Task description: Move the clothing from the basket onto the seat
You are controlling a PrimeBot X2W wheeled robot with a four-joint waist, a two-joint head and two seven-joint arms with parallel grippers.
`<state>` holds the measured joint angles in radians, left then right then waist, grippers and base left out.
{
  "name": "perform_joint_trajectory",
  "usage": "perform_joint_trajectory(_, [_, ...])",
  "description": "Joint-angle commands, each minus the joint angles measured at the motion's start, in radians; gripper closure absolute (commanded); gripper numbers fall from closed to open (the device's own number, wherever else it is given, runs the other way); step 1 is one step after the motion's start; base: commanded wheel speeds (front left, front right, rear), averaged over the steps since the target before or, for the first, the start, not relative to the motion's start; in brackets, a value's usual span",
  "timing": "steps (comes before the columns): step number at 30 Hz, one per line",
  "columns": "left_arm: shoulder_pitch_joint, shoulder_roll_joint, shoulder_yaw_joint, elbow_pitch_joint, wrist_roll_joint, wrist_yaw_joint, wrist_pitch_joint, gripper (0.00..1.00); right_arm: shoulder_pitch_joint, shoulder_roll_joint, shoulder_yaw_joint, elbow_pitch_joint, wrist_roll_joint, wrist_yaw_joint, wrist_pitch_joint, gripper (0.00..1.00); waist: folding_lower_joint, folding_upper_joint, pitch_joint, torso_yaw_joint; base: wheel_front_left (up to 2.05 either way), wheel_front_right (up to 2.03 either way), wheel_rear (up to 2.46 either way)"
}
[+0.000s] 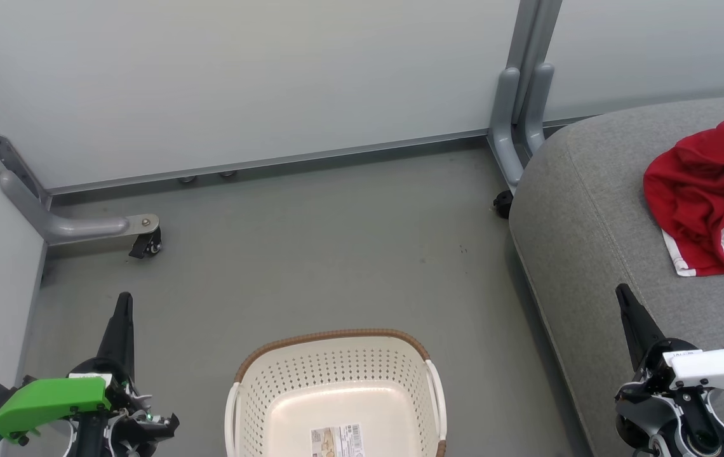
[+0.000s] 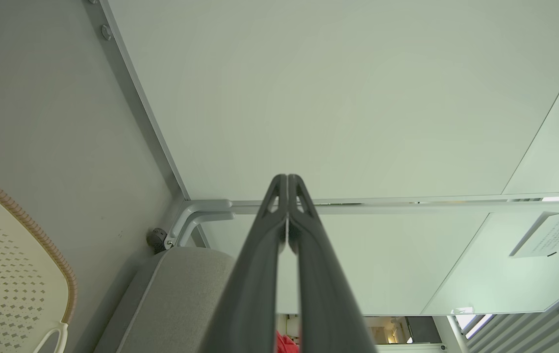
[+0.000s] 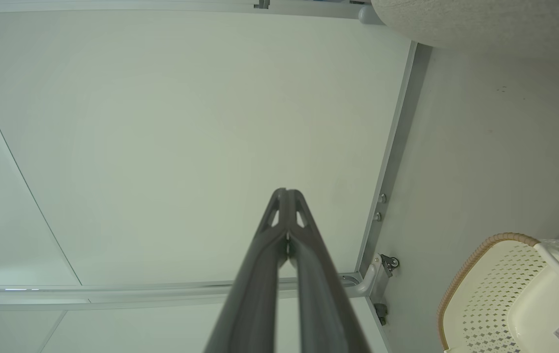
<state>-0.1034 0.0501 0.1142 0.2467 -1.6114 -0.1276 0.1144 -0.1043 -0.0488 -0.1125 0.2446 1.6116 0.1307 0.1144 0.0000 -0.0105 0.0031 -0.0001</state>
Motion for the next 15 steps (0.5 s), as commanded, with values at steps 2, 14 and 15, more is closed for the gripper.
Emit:
perform_joint_trajectory(2, [-0.011, 0.000, 0.002, -0.002, -0.003, -0.007, 0.003, 1.00, -0.009, -0.004, -0.003, 0.002, 0.003, 0.000, 0.003, 1.00, 0.0000, 0.0105, 0.000, 0.000, 0.00, 0.00, 0.00])
perform_joint_trajectory(14, [-0.011, 0.000, 0.002, -0.002, -0.003, -0.007, 0.003, 1.00, -0.009, -0.004, -0.004, 0.002, 0.002, 0.000, 0.003, 1.00, 0.0000, 0.0105, 0.000, 0.000, 0.00, 0.00, 0.00])
perform_joint_trajectory(15, [-0.011, 0.000, 0.002, -0.002, -0.003, -0.007, 0.003, 1.00, -0.009, -0.004, -0.004, 0.002, 0.002, 0.000, 0.003, 1.00, 0.0000, 0.0105, 0.000, 0.000, 0.00, 0.00, 0.00])
